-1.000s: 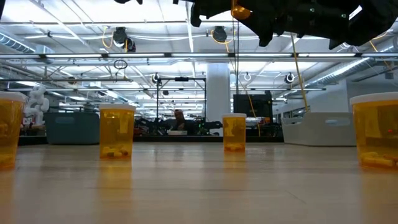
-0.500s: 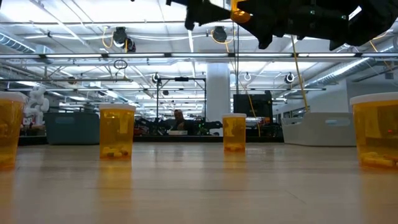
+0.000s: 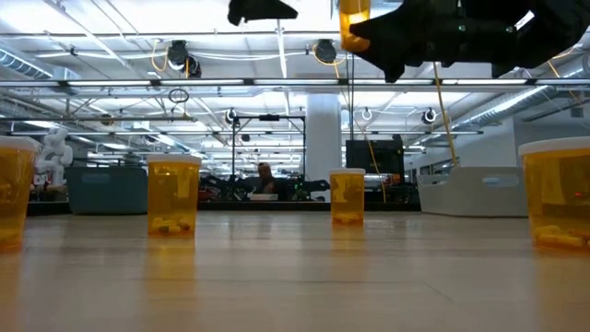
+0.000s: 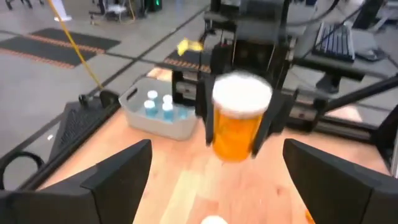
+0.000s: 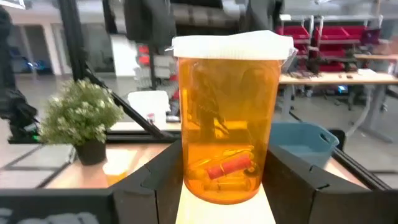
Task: Pick and place medicine bottles into bin by pill shape (circle, oval)
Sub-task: Put the orange capsule bottle into the blue bin
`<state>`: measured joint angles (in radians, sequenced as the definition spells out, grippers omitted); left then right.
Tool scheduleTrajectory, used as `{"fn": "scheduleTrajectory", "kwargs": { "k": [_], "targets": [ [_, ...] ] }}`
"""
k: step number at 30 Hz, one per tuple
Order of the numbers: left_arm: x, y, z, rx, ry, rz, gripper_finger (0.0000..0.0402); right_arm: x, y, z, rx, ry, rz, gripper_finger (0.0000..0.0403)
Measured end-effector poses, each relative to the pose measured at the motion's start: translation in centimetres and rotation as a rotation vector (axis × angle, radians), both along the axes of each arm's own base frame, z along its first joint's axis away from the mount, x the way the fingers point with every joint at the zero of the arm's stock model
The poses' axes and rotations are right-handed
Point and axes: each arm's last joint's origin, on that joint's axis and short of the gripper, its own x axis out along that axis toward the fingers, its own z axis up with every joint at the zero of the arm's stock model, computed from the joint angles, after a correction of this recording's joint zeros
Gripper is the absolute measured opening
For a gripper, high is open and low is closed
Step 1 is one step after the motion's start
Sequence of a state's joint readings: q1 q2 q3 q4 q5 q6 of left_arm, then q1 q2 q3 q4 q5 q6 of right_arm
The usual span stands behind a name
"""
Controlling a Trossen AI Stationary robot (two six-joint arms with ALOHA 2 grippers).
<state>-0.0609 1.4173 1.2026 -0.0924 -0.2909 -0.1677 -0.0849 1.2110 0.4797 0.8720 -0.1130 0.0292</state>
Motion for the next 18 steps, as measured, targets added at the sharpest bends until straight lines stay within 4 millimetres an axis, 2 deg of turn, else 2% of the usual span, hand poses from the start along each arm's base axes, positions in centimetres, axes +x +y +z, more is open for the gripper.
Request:
{"fn": "scheduleTrajectory", "kwargs": {
  "k": [3, 7, 10, 18],
  "targets": [
    [-1.1, 0.3, 0.8, 0.017, 0.004, 0.001, 0.0367, 0.0, -0.1, -0.3, -0.003, 0.035, -0.044, 0.0179],
    [-1.4, 0.8, 2.5, 0.057, 0.065, -0.004, 0.0367, 0.0, -0.3, -0.8, -0.015, 0.078, -0.092, 0.0179],
    [-0.3, 1.1, 3.9, 0.106, 0.127, -0.012, 0.0367, 0.0, -0.3, -0.9, -0.034, 0.092, -0.114, 0.0180],
    [4.4, 2.2, 4.1, 0.187, 0.322, -0.111, 0.0367, 0.0, -0.3, -1.2, -0.058, 0.121, -0.116, 0.0180]
  ]
}}
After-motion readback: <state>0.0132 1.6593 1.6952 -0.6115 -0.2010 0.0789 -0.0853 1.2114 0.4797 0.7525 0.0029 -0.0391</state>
